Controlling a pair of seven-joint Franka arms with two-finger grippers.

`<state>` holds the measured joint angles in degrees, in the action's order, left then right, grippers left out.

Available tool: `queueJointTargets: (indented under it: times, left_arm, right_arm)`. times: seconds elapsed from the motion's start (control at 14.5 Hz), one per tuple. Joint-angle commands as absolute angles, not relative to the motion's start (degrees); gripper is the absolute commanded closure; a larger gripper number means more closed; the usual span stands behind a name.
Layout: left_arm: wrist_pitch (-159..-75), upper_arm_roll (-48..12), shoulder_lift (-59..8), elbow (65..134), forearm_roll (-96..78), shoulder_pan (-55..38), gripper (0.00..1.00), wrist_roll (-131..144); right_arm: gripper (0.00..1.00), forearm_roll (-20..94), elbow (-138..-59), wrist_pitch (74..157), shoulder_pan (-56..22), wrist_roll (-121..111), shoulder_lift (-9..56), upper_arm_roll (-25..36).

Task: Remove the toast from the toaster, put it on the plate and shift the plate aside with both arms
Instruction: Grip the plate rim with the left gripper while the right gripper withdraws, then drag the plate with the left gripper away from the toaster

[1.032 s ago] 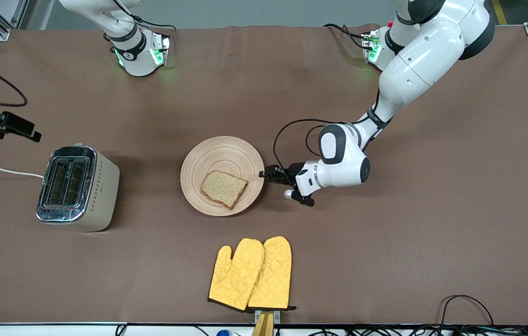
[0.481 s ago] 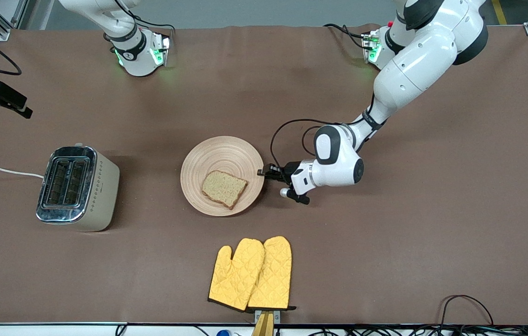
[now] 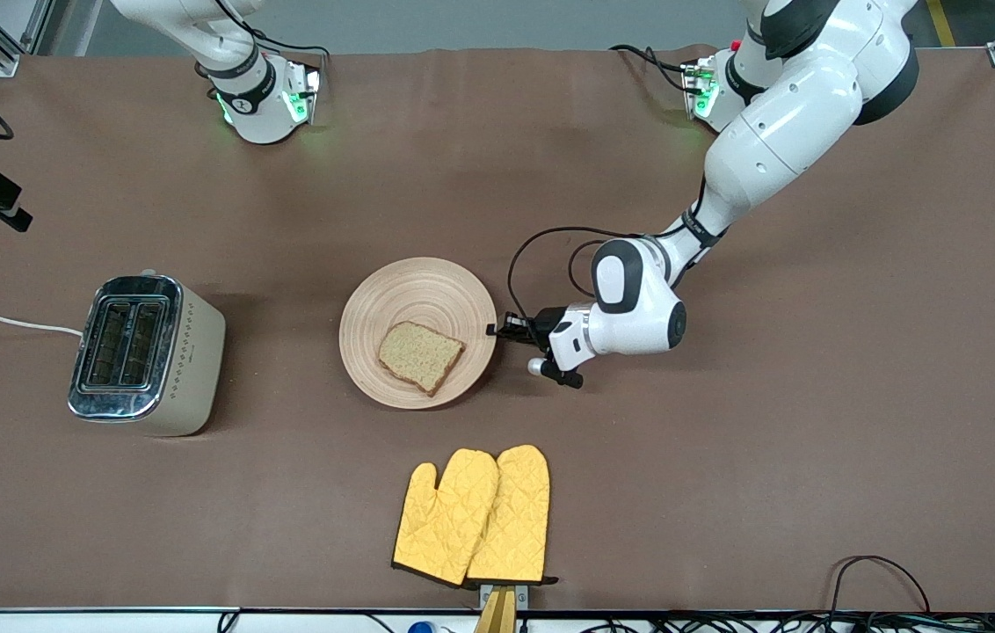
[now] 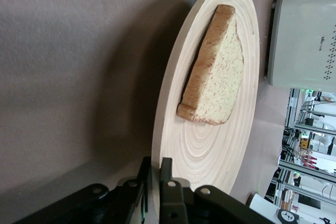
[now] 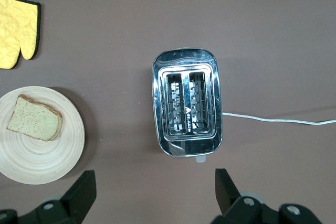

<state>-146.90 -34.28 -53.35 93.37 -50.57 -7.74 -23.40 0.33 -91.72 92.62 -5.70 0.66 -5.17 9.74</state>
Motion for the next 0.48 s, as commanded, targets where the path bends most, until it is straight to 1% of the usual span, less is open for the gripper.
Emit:
queueJointTargets:
  times: [0.0,0.21,0.41]
  left_arm:
    - [-147.39,-34.89,-51.25,92.55,-53.07,-5.55,1.00,-23.47]
    - [-147.48,-40.42,-46.86,93.86,-56.07,1.82,1.00,-22.33]
    - [-147.31,-40.87,-40.98,95.88,-56.16,6.75,1.00,-18.56]
  right_arm:
    - [0.00,-0.35,-90.53,91.93,-5.45,-0.35,-4.57,9.84]
    - [0.00,-0.35,-90.70,92.29,-5.45,-0.44,-4.57,9.76]
    - [0.00,-0.35,-90.88,92.37,-5.45,-0.44,-4.66,9.84]
